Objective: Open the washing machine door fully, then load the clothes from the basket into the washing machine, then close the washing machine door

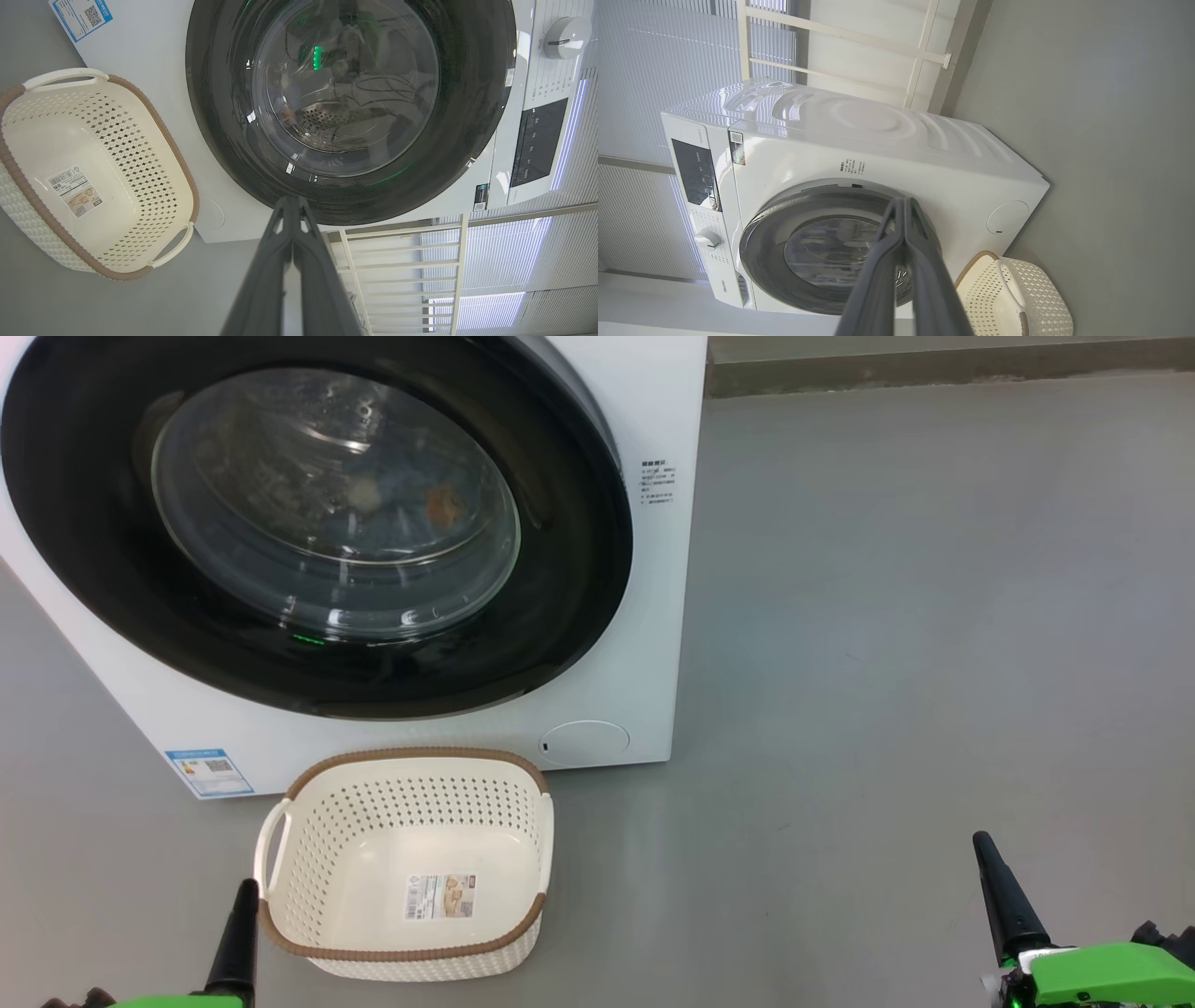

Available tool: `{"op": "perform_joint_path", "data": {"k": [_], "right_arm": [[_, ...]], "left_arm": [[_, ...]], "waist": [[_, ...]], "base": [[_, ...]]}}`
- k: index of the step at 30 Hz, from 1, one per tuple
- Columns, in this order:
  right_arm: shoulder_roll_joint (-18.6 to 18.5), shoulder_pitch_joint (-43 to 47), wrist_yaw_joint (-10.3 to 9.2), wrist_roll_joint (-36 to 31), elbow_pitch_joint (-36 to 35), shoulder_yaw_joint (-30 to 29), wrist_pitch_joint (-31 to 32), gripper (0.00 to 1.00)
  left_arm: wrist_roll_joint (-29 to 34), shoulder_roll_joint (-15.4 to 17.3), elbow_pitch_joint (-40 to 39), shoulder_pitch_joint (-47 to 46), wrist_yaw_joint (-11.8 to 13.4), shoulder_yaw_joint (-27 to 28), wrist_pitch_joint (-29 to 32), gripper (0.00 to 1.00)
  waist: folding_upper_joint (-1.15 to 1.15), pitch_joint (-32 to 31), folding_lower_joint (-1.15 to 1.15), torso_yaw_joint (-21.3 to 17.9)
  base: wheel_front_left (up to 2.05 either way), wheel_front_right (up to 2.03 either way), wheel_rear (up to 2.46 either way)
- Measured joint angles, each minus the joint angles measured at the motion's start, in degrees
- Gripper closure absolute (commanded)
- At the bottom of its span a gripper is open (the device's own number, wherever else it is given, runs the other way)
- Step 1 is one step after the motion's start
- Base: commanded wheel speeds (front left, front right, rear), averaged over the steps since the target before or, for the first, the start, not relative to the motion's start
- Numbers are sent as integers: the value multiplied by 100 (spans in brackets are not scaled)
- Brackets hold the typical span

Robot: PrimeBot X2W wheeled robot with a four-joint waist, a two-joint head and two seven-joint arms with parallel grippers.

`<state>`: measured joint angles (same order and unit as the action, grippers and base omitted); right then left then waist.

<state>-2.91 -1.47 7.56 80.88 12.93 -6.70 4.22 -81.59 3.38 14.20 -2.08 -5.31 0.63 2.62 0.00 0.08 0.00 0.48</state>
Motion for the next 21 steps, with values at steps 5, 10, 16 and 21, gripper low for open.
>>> {"op": "perform_joint_path", "data": {"k": [5, 10, 16, 21], "right_arm": [[0, -21, 0, 297, 73, -13, 56, 100], [0, -137, 0, 616, 121, -19, 86, 100], [0, -169, 0, 984, 220, -37, 133, 100], [0, -238, 0, 1112, 244, -58, 174, 100]], "left_arm": [[-298, -11, 20, -79, -56, 92, 85, 100], [-586, -24, 38, -84, -99, 156, 145, 100], [-954, -38, 68, -119, -147, 260, 243, 100], [-1102, -44, 75, -186, -157, 297, 291, 100]], "waist": [[0, 3, 0, -14], [0, 6, 0, -28], [0, 9, 0, -45], [0, 10, 0, -49]], "base": [[0, 0, 0], [0, 0, 0], [0, 0, 0], [0, 0, 0]]}}
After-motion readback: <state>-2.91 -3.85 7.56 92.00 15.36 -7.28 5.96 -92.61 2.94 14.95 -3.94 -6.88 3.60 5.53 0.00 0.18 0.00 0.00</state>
